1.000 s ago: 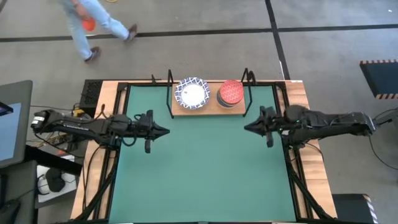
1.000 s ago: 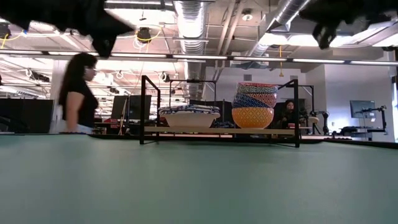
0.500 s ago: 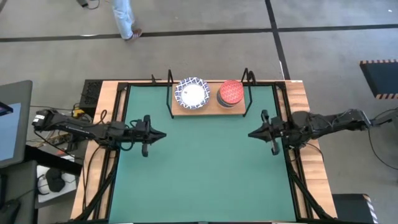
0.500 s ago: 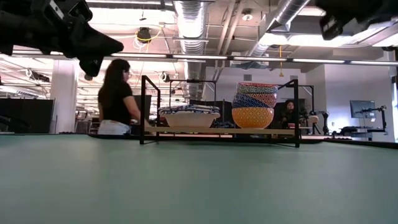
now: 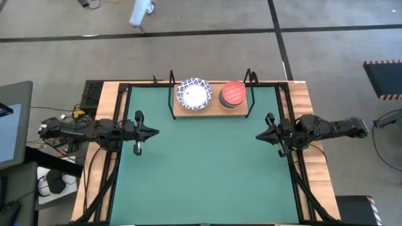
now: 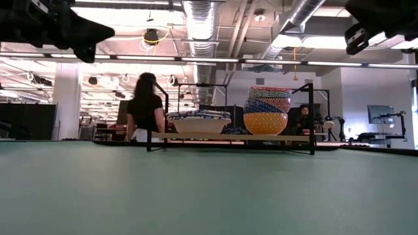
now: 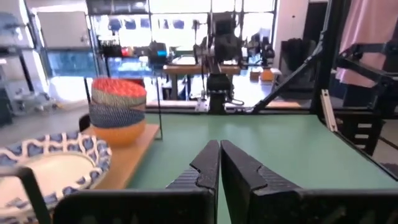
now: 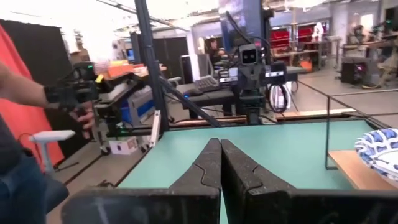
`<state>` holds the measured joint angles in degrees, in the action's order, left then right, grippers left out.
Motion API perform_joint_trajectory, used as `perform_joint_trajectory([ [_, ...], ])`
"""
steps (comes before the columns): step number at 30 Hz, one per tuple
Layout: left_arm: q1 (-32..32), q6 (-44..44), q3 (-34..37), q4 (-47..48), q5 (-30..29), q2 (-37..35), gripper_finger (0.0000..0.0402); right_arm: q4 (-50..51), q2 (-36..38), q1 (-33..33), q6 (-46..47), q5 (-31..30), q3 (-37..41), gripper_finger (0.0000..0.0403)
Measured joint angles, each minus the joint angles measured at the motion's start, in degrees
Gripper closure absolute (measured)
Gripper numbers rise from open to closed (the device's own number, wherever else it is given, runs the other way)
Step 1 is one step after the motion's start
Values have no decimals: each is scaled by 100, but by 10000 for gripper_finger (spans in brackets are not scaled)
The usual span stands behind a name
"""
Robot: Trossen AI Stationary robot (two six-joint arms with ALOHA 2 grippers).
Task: Place and stack bowls onto a shelf
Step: Return to Home Position
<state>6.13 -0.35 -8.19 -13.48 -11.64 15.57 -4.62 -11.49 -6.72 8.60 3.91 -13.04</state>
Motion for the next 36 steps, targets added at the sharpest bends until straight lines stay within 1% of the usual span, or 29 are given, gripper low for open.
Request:
perform_joint_trajectory([
  [5,-2,-221,-4,389,-107,-845,401,76,490,210,39,158,242,382],
  [8,-4,-217,2,849,-165,-1137,401,139,748,366,37,253,418,382],
  [10,-51,-222,36,812,-156,-1152,401,179,895,492,42,278,521,381],
  [14,-274,-218,285,137,-133,-992,401,38,1144,783,146,487,807,381],
  [16,-373,-183,476,-232,1,-897,401,-22,1138,946,187,604,914,381],
  [19,-429,-121,526,-381,217,-875,401,-121,1141,1177,239,883,1002,381],
  [21,-428,-231,415,-295,361,-1009,401,-136,1143,1305,378,993,1049,381],
  [23,-428,-423,221,-6,387,-1212,401,-82,1139,1396,489,1169,1058,381],
  [26,-428,-606,8,800,219,-1561,401,-66,1141,1490,508,1446,1056,380],
  [28,-434,-564,-17,1032,103,-1543,401,9,1141,1526,458,1493,1056,380],
  [32,-433,-530,33,1096,202,-1497,401,388,1139,1642,313,1561,1056,380],
  [34,-433,-468,127,1242,223,-1534,401,433,1141,1706,313,1564,1057,380],
  [36,-433,-446,217,1108,224,-1537,401,318,1140,1743,320,1566,1120,380],
])
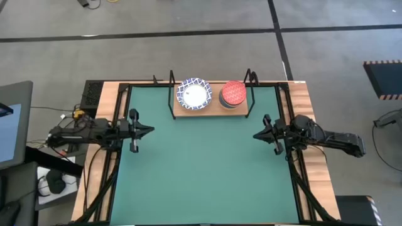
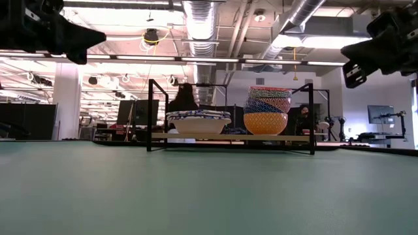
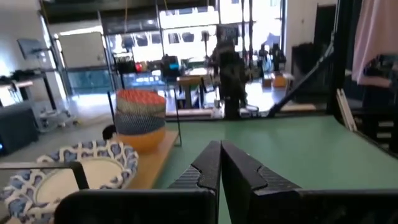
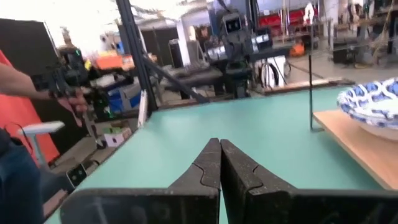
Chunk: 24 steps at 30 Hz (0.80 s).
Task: Place and stack bowls onto a shelf
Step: Return to Home Position
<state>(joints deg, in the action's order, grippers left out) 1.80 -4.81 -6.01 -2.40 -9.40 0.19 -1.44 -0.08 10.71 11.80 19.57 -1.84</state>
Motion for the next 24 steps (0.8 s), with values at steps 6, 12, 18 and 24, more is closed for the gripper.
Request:
perform_joint_trajectory([
  [6,0,253,464,-607,-4,4,401,-296,-1,-17,169,6,133,380],
  [12,-2,304,537,-545,-26,5,401,-292,-1,-35,397,4,135,380],
  [18,-2,454,541,-404,55,6,401,-307,-1,-290,420,-1,139,380],
  [24,-2,503,542,-259,387,4,401,-262,-1,-539,292,-2,143,379],
])
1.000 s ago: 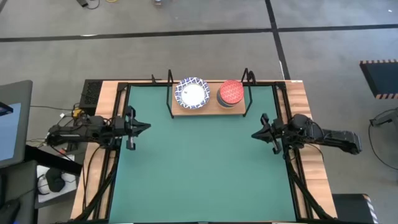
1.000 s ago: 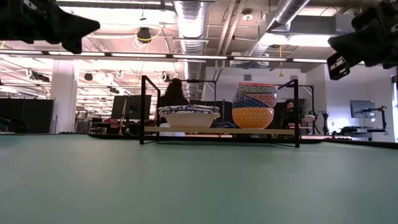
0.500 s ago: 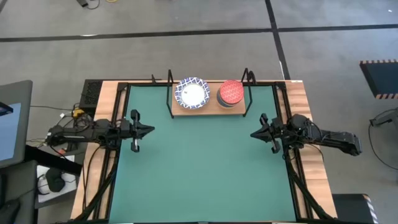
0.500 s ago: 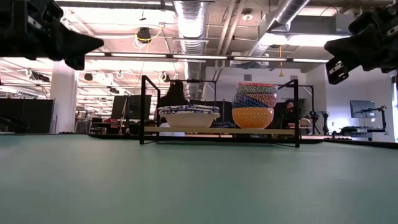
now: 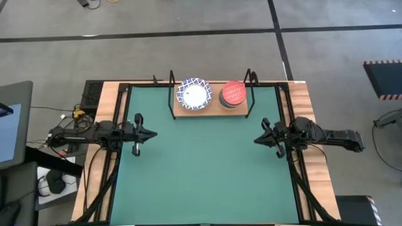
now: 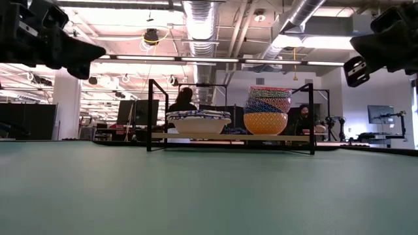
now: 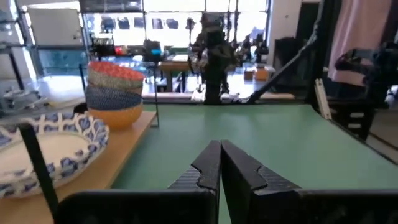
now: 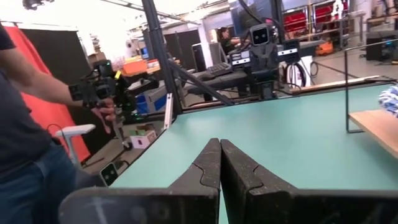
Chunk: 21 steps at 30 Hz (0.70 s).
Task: Place and stack bowls onto a shelf
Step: Return to Home Position
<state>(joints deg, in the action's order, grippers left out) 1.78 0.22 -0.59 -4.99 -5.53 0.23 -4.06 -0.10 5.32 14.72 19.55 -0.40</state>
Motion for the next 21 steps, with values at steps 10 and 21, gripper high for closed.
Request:
perform_joint_trajectory([
  [10,2,-405,-462,788,286,2,401,22,0,-195,-39,-3,4,379],
  [21,2,-271,-1,-172,293,14,401,35,0,-190,-246,-13,7,379],
])
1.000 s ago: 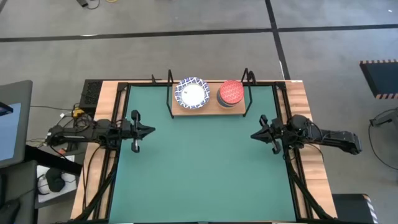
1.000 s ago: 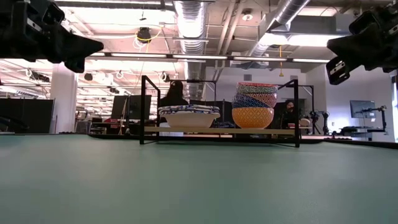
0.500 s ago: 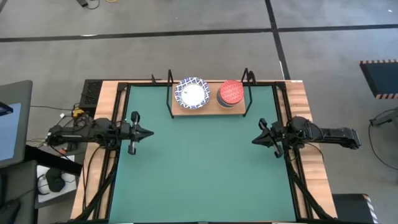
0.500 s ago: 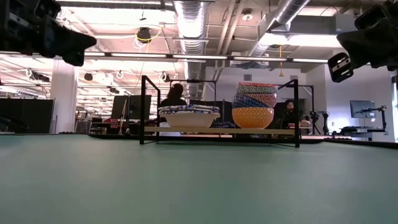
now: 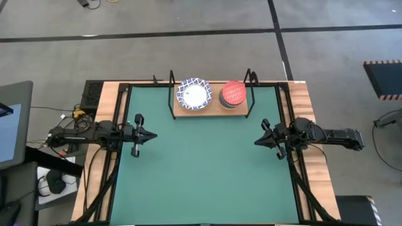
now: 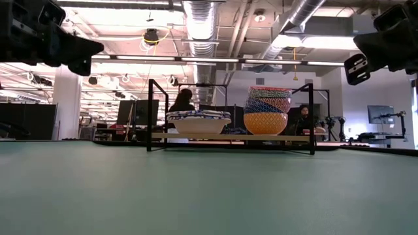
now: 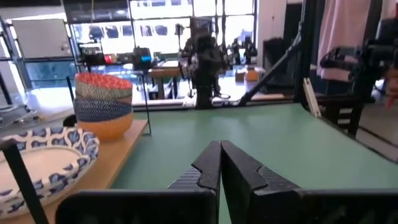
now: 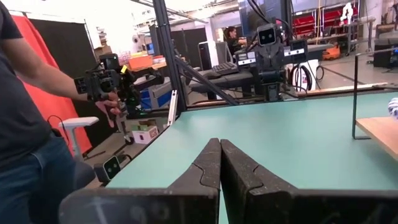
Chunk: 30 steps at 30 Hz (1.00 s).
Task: Place and stack bowls onto a shelf
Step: Return to Home Position
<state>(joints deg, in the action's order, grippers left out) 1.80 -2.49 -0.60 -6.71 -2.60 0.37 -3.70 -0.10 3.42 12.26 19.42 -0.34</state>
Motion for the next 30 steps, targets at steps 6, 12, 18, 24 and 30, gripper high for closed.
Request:
perform_joint_trajectory([
  [6,-2,-93,2,29,-62,-10,401,2,0,95,-212,-24,2,378],
  [12,-1,-84,4,247,-73,-10,401,2,0,282,-221,-52,2,375],
  [18,7,48,8,450,-63,-12,401,3,0,359,-222,-64,4,365],
  [24,9,169,13,497,211,-12,401,2,0,359,-222,-63,4,364],
  [30,9,189,15,499,194,-12,401,2,0,359,-222,-63,4,364],
])
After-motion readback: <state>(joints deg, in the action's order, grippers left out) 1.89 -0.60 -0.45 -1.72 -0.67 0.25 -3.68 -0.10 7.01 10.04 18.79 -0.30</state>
